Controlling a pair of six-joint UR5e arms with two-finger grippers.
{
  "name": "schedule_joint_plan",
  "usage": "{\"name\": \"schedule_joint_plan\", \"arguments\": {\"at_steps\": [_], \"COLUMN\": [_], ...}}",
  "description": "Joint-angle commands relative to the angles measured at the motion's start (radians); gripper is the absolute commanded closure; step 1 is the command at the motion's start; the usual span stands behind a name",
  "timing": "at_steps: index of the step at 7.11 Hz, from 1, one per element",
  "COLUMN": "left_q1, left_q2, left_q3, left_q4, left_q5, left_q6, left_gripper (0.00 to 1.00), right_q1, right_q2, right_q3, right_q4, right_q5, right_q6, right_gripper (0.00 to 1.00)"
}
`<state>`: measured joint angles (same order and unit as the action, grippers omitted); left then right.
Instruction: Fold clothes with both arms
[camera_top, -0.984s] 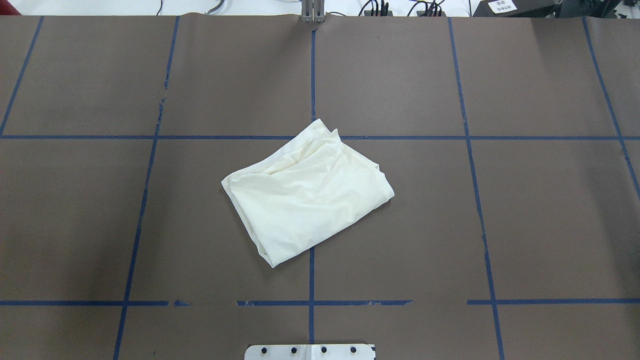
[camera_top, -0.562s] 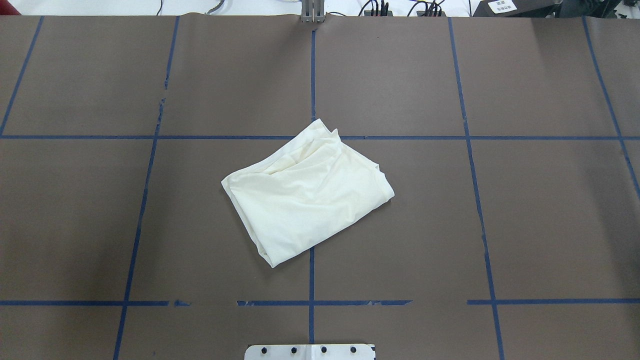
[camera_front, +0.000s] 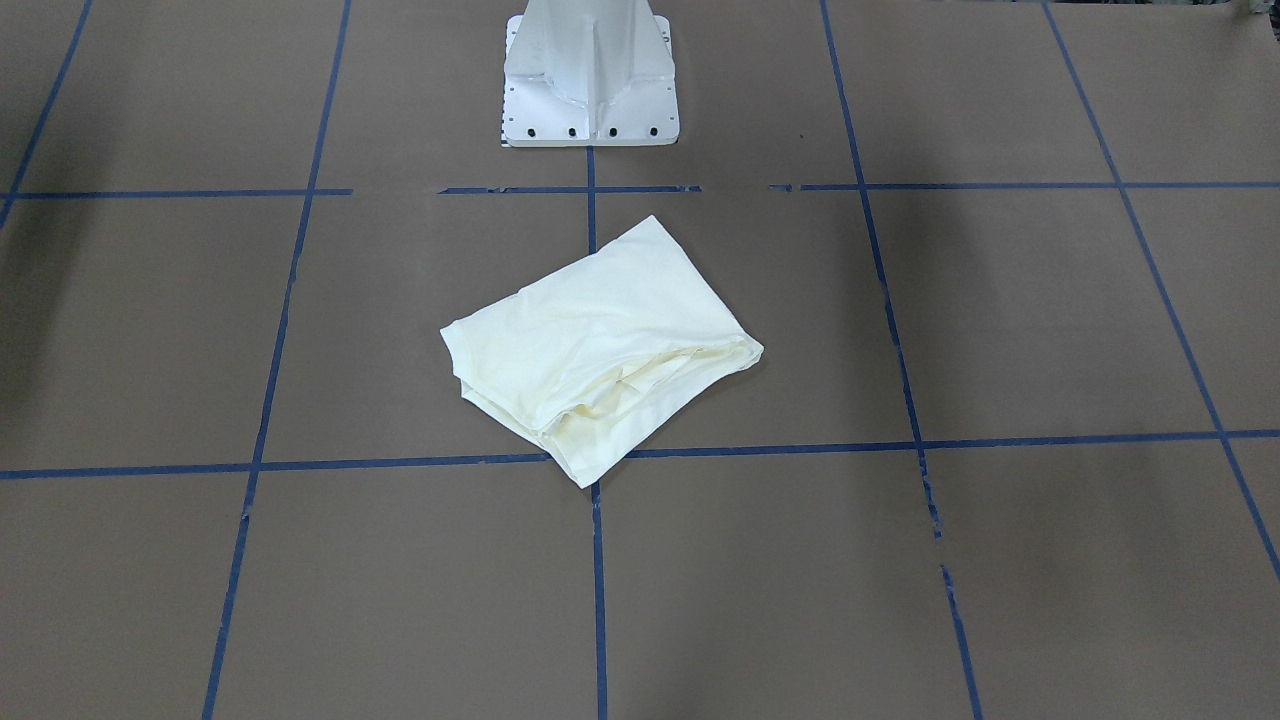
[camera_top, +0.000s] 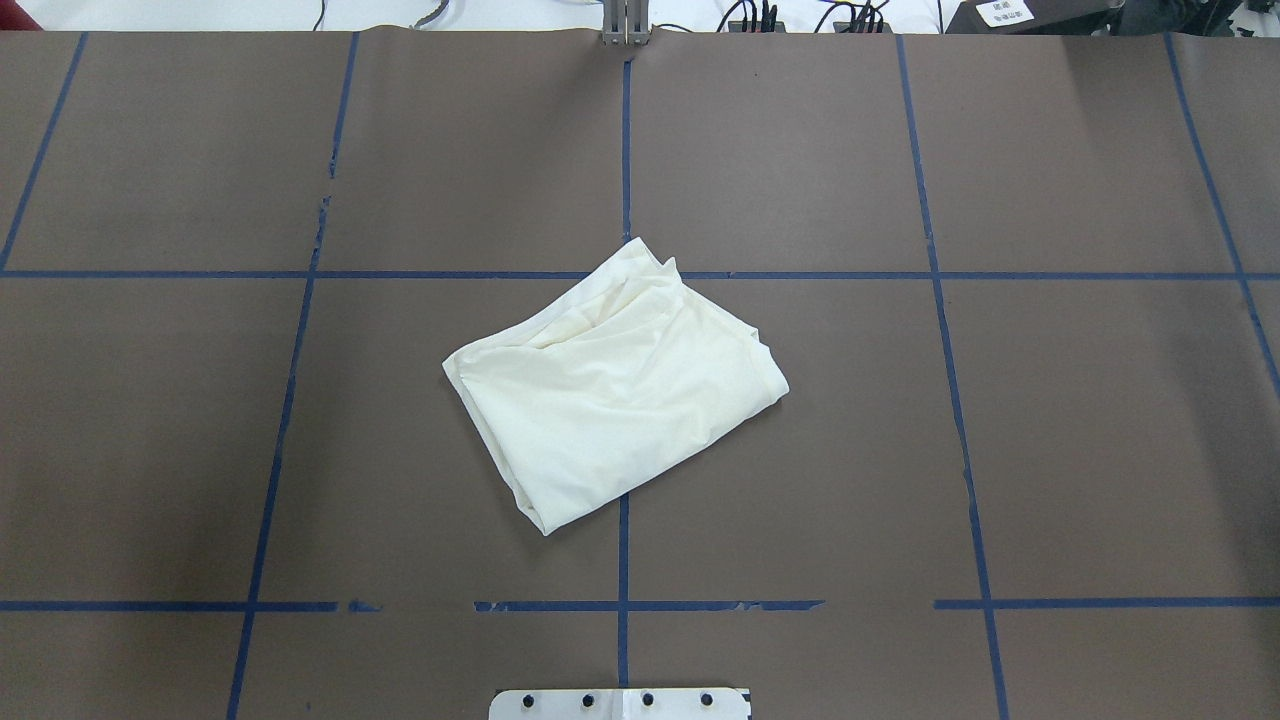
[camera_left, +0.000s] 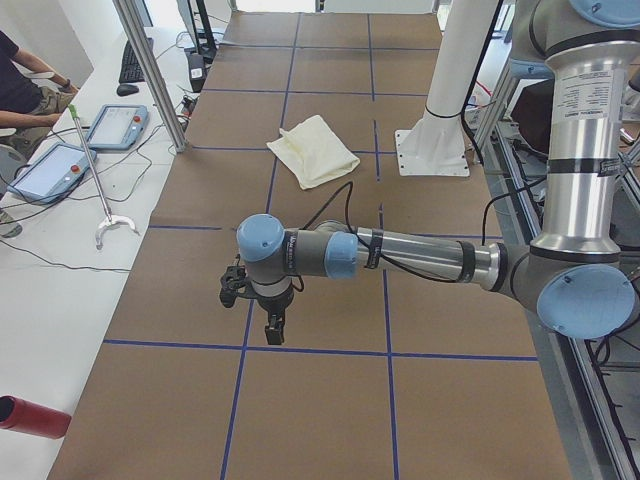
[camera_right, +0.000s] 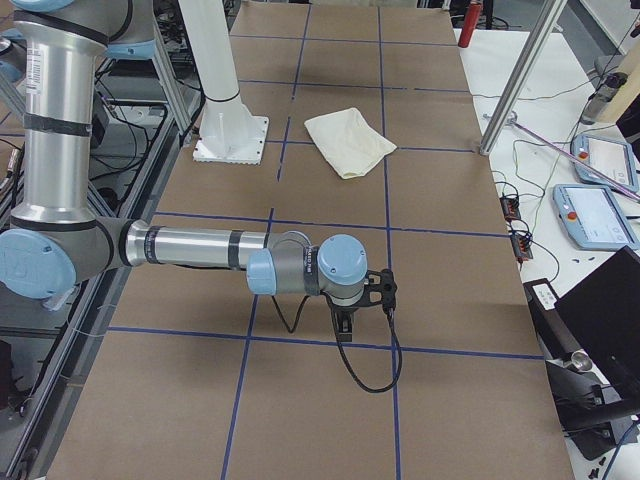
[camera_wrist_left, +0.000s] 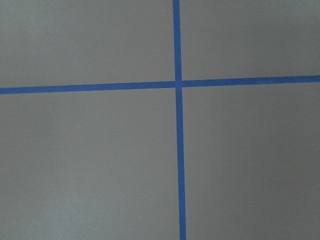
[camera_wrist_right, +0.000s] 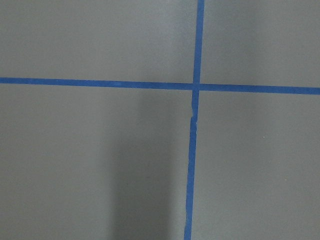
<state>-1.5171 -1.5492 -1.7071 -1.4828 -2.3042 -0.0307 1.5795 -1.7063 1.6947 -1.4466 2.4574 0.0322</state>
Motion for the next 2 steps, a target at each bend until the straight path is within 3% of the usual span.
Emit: {"name": "schedule_joint_plan", "arguments": {"at_steps": [1,2], "left_q1": [0.000,-0.002], "left_q2": [0.000,0.000], "left_q3": [0.001,0.001], "left_q4": [-0.001,-0.001], "left_q5": [0.000,0.000], "left_q6": [0.000,0.000], "left_gripper": [0.01,0.01], "right_q1": [0.001,0.001], "right_q2": [-0.001,-0.001], "right_q3": [0.000,-0.001], "right_q4": [-0.001,0.000], "right_q5": [0.000,0.000], "right_q6": [0.000,0.000], "right_gripper": [0.00,0.00]}}
